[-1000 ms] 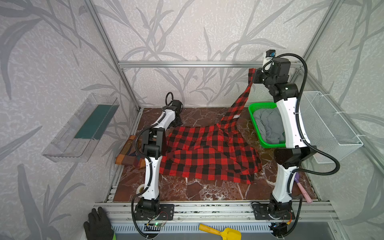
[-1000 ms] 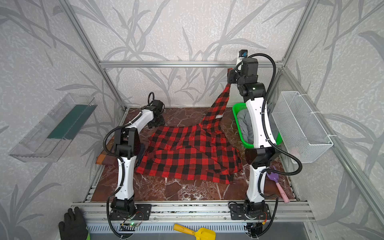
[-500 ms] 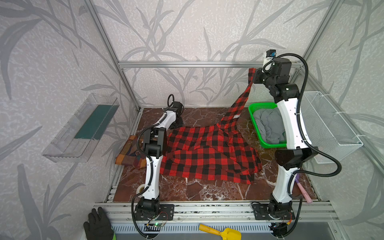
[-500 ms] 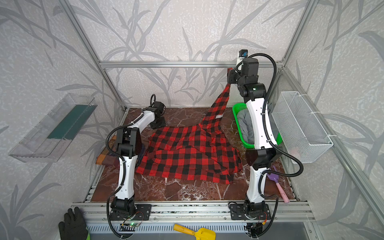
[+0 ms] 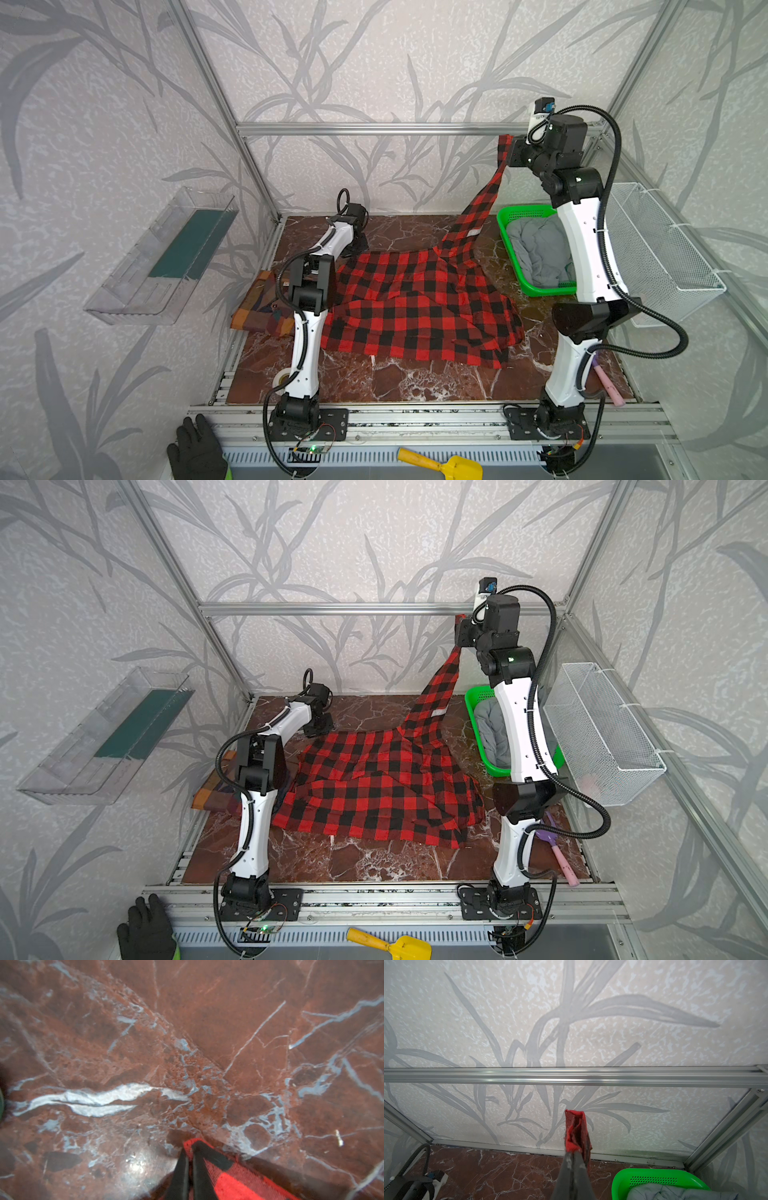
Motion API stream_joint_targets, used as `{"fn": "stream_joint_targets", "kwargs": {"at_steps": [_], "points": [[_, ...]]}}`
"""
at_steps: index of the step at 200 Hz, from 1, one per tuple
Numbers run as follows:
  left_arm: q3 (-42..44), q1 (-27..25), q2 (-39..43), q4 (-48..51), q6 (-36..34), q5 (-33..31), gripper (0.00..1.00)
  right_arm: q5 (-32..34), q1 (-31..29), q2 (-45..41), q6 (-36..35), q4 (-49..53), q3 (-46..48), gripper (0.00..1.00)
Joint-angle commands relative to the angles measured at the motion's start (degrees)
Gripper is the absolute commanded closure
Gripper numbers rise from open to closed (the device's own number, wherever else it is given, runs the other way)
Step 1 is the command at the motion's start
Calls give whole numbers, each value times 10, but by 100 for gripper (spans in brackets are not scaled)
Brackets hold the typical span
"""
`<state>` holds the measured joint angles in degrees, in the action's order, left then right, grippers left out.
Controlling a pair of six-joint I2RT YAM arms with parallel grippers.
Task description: Fold and stack the long sleeve shirts
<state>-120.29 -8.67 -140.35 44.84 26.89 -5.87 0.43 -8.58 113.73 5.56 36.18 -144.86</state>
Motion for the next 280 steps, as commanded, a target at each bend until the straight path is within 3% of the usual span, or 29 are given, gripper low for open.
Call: {"fn": "stream_joint_targets", "kwargs": {"at_steps": [1, 43, 89, 127, 228, 280], "points": [[-22, 1, -5, 8, -9, -5, 100, 8, -3, -32, -1, -24, 6, 100], [30, 1, 68, -61, -14, -25, 100, 61, -13, -75, -20, -46, 60, 100], [208, 0, 195, -237, -23, -48, 100, 158, -43, -130, -52, -84, 168, 100], [332, -1, 273, -344, -24, -70, 100, 209, -58, -189, -14, -99, 242, 100], [605, -5, 429, -544, 27, -81, 100, 281, -113, -407, 6, -141, 511, 100], [699, -7, 504, -590, 48, -93, 100, 316, -145, -496, -2, -99, 574, 100]]}}
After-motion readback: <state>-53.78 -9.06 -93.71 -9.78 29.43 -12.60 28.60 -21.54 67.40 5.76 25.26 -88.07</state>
